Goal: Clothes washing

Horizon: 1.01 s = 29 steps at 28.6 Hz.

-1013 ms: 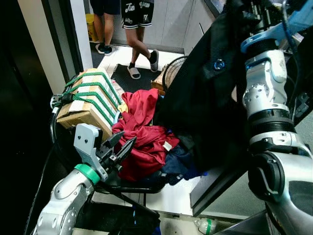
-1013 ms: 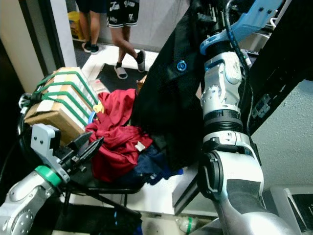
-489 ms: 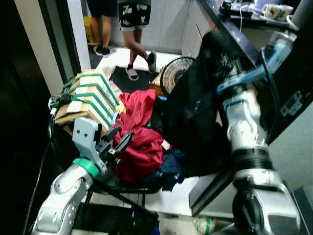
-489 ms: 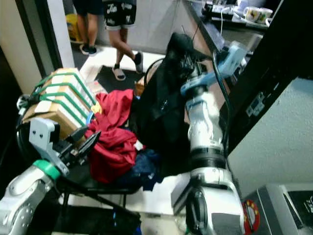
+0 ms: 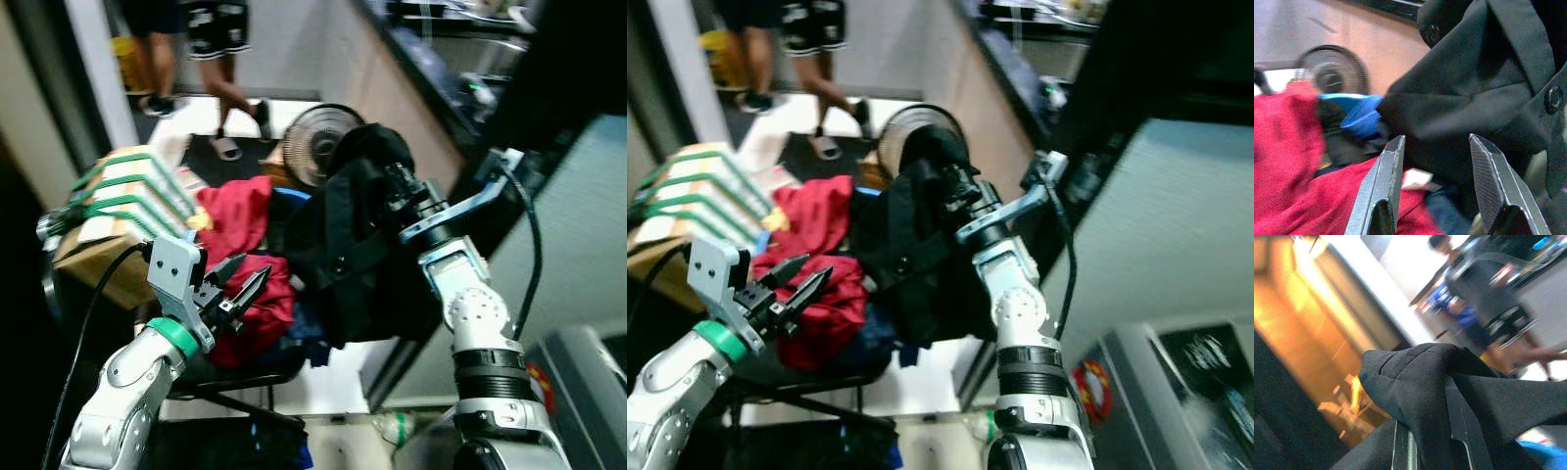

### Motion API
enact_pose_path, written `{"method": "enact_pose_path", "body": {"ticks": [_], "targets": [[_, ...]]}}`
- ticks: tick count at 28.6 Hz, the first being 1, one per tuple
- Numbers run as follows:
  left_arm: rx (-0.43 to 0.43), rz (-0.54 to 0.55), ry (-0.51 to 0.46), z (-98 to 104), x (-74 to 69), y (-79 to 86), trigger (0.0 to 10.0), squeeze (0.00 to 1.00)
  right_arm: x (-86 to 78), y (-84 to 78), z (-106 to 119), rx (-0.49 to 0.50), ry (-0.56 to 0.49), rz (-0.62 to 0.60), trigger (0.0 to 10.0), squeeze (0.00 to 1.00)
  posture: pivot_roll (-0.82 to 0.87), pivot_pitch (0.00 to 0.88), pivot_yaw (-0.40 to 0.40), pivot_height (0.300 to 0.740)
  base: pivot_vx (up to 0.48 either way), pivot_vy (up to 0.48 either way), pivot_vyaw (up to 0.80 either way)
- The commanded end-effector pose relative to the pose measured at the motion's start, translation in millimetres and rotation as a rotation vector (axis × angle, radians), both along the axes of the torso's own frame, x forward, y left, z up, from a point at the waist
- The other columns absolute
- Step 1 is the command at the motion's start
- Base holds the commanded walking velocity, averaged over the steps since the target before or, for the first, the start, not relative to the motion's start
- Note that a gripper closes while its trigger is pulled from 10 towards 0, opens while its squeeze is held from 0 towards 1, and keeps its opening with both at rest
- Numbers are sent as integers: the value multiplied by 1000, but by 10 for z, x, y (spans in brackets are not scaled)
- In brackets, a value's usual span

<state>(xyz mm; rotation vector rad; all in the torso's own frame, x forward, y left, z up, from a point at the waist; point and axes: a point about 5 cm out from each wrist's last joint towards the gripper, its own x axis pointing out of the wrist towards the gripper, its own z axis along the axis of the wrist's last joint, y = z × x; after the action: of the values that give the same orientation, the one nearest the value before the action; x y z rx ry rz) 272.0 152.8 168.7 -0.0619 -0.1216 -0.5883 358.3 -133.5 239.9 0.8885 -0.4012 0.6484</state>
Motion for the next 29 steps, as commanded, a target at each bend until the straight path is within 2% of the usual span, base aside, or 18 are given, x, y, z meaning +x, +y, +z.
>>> {"method": "enact_pose_path", "body": {"ticks": [1, 10, 21, 26, 27, 28, 29], "targets": [[-1, -26, 4, 12, -15, -37, 10000, 0, -19, -50, 129, 42, -38, 14, 10000, 0, 106, 0, -42, 740, 0, 0, -800], [2, -30, 12, 4, -29, -27, 10000, 0, -10, -137, 114, 86, -16, 14, 10000, 0, 111, 0, -42, 740, 0, 0, -800], [1, -40, 16, 2, -29, -46, 10000, 0, 27, -197, 81, 188, 16, 45, 10000, 0, 116, 0, -45, 740, 0, 0, -800], [1, -42, 16, 3, -37, -49, 10000, 0, 62, -202, 92, 167, 24, 35, 10000, 0, 116, 0, -47, 740, 0, 0, -800], [2, -41, 15, 7, -39, -38, 10000, 0, 80, -165, 167, 128, 8, 32, 10000, 0, 116, 0, -47, 740, 0, 0, -800], [2, -41, 15, 7, -39, -38, 10000, 0, 80, -165, 167, 128, 8, 32, 10000, 0, 116, 0, -47, 740, 0, 0, -800], [3, -39, 12, 16, -38, -31, 10000, 0, 93, -126, 291, 86, -28, 21, 10000, 0, 118, 0, -50, 740, 0, 0, -800]]}}
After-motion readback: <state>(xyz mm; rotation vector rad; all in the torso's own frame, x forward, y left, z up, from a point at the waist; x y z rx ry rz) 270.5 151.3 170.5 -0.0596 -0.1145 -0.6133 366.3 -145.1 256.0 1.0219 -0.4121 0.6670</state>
